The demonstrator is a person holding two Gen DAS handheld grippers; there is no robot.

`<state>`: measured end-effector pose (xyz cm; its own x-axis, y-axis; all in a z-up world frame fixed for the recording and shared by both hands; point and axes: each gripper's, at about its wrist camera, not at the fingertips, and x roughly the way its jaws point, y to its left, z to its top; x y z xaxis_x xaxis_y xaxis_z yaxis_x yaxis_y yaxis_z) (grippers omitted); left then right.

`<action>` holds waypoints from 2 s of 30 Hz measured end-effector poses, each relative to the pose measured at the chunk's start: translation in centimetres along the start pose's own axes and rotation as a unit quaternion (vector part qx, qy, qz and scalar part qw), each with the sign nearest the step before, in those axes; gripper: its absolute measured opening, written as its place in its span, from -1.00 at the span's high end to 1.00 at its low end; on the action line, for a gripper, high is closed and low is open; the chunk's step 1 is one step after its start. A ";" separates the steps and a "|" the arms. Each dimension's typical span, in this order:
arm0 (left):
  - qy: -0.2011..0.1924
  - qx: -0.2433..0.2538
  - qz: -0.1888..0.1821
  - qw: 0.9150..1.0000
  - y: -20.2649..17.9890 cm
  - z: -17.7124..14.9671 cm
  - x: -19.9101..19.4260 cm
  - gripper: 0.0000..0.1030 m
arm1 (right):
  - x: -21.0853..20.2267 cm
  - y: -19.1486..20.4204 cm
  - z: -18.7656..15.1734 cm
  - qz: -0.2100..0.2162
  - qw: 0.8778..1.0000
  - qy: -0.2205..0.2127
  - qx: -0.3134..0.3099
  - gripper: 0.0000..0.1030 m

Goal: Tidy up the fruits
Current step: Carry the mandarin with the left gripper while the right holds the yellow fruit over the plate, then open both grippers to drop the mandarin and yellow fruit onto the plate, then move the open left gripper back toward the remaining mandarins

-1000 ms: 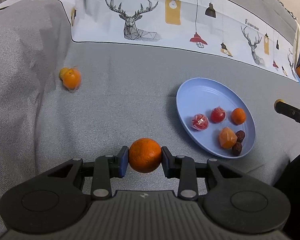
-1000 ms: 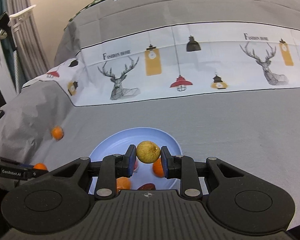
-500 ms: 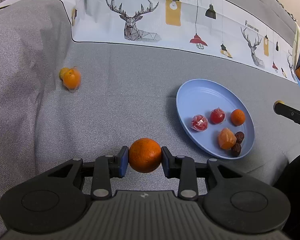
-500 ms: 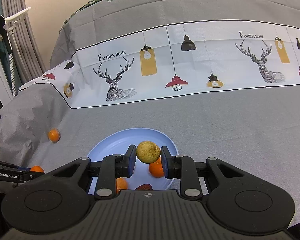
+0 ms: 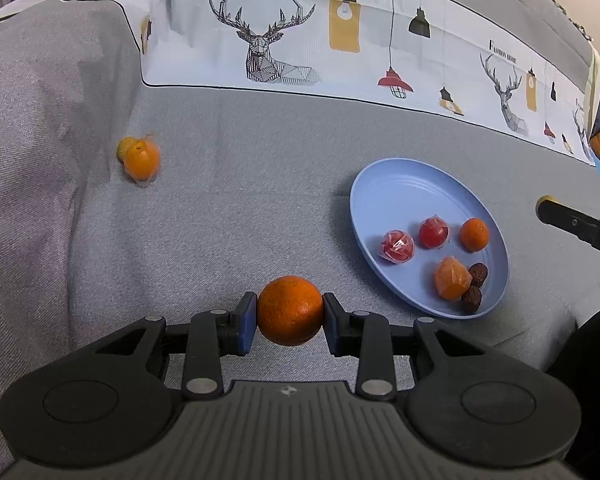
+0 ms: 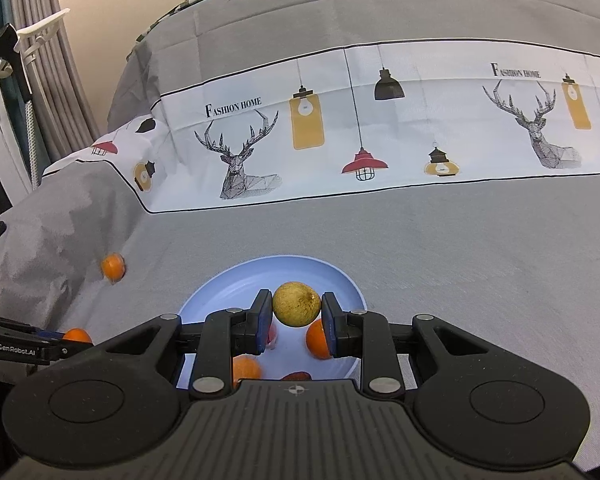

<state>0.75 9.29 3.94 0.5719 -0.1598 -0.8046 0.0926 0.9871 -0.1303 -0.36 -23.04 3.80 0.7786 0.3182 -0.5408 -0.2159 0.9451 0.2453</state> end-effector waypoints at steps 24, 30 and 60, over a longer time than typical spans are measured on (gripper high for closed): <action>-0.024 0.060 0.037 0.997 -5.2 0.3 1.1 0.27 | 2.2 -0.7 0.8 0.011 1.000 0.013 -0.002 0.46; -0.030 0.057 0.014 0.998 -7.9 1.0 1.5 0.27 | 2.5 -0.8 0.8 0.015 1.000 0.021 0.002 0.46; -0.046 0.077 0.012 0.996 -9.0 1.0 1.1 0.75 | 3.4 -0.5 0.3 0.014 0.999 0.047 -0.009 0.13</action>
<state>1.33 0.27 4.80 0.6471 -0.1435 -0.7488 0.1989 0.9799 -0.0159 2.54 -22.47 2.09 0.7135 0.3485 -0.6079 -0.2468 0.9369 0.2475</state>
